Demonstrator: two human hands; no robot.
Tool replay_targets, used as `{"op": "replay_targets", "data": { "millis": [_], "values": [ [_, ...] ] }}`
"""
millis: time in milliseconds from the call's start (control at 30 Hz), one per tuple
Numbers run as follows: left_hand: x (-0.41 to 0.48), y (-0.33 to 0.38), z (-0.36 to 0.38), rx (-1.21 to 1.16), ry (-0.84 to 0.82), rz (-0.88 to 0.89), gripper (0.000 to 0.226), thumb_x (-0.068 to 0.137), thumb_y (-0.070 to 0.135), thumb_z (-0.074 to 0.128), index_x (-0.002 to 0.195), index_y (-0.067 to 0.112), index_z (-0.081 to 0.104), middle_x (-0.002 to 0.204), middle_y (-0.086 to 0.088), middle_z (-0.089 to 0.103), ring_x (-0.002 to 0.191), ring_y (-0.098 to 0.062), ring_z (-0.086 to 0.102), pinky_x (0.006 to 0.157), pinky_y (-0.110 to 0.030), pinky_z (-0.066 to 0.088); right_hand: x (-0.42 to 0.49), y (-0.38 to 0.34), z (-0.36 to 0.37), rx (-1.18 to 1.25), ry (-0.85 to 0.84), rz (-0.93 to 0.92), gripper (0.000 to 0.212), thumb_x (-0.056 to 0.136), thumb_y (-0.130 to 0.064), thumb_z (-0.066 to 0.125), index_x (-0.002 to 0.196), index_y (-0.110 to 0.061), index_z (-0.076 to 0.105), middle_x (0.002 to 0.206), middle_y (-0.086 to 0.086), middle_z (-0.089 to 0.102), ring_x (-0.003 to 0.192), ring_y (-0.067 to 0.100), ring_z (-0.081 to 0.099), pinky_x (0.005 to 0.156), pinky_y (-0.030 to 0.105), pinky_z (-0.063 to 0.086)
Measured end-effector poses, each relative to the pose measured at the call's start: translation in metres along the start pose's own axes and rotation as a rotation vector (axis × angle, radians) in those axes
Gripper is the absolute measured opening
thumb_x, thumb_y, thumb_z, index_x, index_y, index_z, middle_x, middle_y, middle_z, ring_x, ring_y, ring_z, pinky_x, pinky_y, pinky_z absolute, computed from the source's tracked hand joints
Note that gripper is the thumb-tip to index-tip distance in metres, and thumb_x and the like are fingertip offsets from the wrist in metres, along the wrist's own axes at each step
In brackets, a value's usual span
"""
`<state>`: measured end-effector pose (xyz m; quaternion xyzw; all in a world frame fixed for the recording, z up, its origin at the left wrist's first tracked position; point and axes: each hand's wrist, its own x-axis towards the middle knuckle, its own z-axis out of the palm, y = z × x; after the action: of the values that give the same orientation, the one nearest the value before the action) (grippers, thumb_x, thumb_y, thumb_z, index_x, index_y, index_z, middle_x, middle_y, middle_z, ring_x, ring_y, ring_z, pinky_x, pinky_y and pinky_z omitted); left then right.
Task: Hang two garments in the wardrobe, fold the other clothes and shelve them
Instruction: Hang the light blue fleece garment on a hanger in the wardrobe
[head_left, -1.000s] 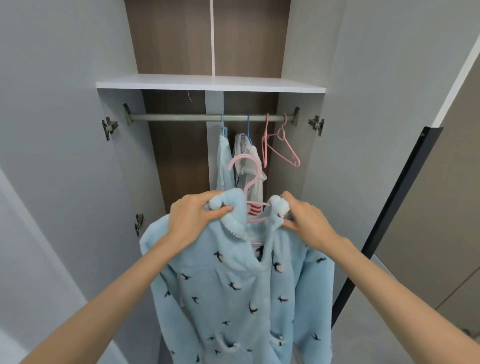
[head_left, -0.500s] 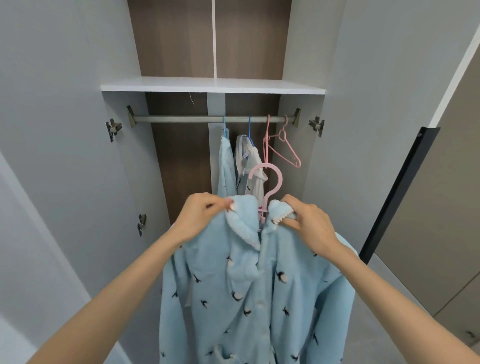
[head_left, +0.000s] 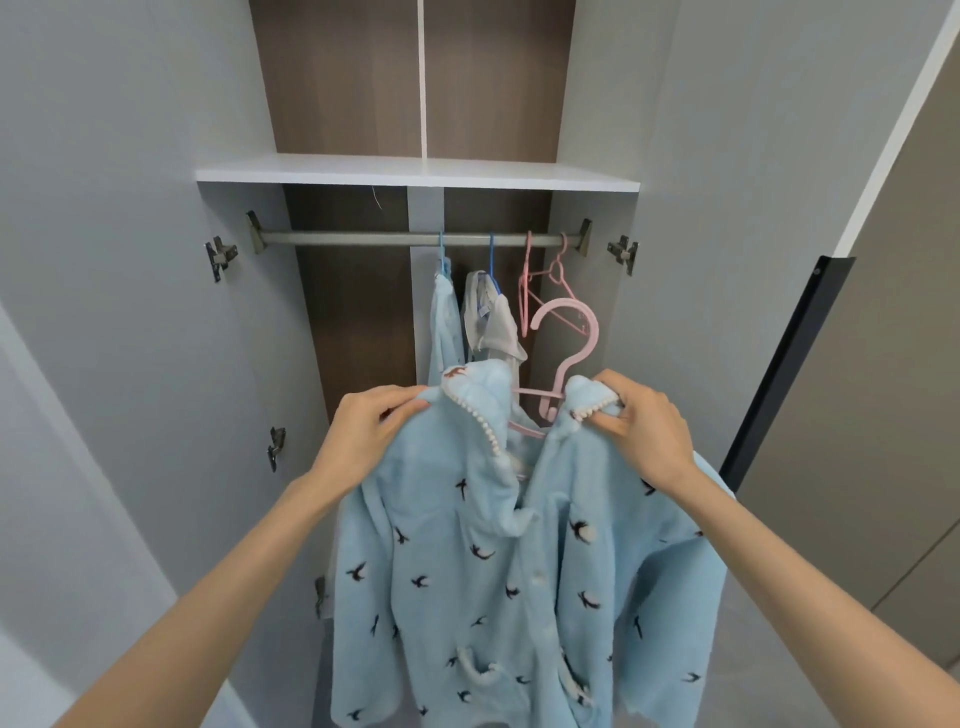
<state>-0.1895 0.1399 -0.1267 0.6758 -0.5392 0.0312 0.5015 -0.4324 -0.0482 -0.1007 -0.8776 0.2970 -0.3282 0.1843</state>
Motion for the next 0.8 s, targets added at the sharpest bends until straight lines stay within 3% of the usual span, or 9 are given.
{"op": "replay_targets", "data": {
  "millis": [100,267,367,500,600,733,800],
  "values": [
    [0.003,0.007,0.003,0.019,0.007,0.050,0.030,0.090,0.034,0.054,0.111,0.022,0.071,0.096,0.031,0.064,0.095,0.008,0.060,0.085,-0.011,0.045,-0.003,0.001,-0.004,0.033,-0.005,0.030,0.019,0.086,-0.037,0.064,0.073,-0.037,0.050,0.068,-0.009,0.057,0.066,0.016,0.049,0.057,0.028,0.036],
    [0.003,0.015,0.007,0.097,0.042,0.066,0.033,0.093,0.044,0.046,0.111,0.030,0.070,0.098,0.025,0.065,0.095,0.002,0.060,0.083,-0.018,0.047,-0.008,0.004,-0.009,0.071,0.001,0.053,0.019,0.084,-0.036,0.064,0.072,-0.039,0.049,0.068,-0.012,0.057,0.062,0.007,0.046,0.057,0.028,0.034],
    [0.004,0.017,0.008,0.183,0.053,0.111,0.026,0.097,0.034,0.048,0.110,0.026,0.070,0.100,0.020,0.067,0.096,0.000,0.059,0.083,-0.022,0.047,-0.010,0.006,-0.012,0.087,0.003,0.062,0.016,0.085,-0.034,0.064,0.075,-0.034,0.051,0.070,-0.011,0.058,0.064,0.009,0.046,0.059,0.028,0.035],
    [0.008,0.019,0.010,0.303,0.103,0.129,0.022,0.097,0.024,0.049,0.099,0.020,0.071,0.079,0.016,0.061,0.075,-0.001,0.049,0.068,-0.027,0.046,-0.014,0.006,-0.014,0.083,0.010,0.054,0.015,0.085,-0.036,0.064,0.076,-0.034,0.052,0.069,-0.011,0.058,0.063,0.008,0.046,0.060,0.027,0.036],
    [0.011,0.015,0.012,0.290,0.108,0.068,0.021,0.097,0.022,0.050,0.097,0.022,0.071,0.073,0.014,0.058,0.071,-0.003,0.048,0.060,-0.022,0.037,-0.018,0.005,-0.012,0.067,0.023,0.028,0.015,0.086,-0.038,0.063,0.077,-0.039,0.051,0.069,-0.010,0.059,0.062,0.010,0.046,0.060,0.028,0.036],
    [0.028,-0.001,-0.002,0.257,0.152,-0.121,0.023,0.098,0.025,0.047,0.096,0.022,0.070,0.084,0.010,0.066,0.078,-0.010,0.055,0.067,-0.031,0.043,-0.017,0.004,-0.017,0.110,0.033,0.011,0.028,0.087,-0.031,0.063,0.073,-0.049,0.048,0.068,-0.023,0.056,0.063,0.000,0.047,0.057,0.027,0.032],
    [0.038,-0.010,-0.012,0.206,0.075,-0.201,0.024,0.098,0.025,0.047,0.091,0.022,0.070,0.081,0.011,0.066,0.075,-0.007,0.056,0.066,-0.028,0.042,-0.016,0.004,-0.020,0.131,0.005,-0.006,0.028,0.087,-0.028,0.064,0.075,-0.049,0.051,0.070,-0.026,0.057,0.064,-0.003,0.047,0.060,0.026,0.034]
  ]
}}
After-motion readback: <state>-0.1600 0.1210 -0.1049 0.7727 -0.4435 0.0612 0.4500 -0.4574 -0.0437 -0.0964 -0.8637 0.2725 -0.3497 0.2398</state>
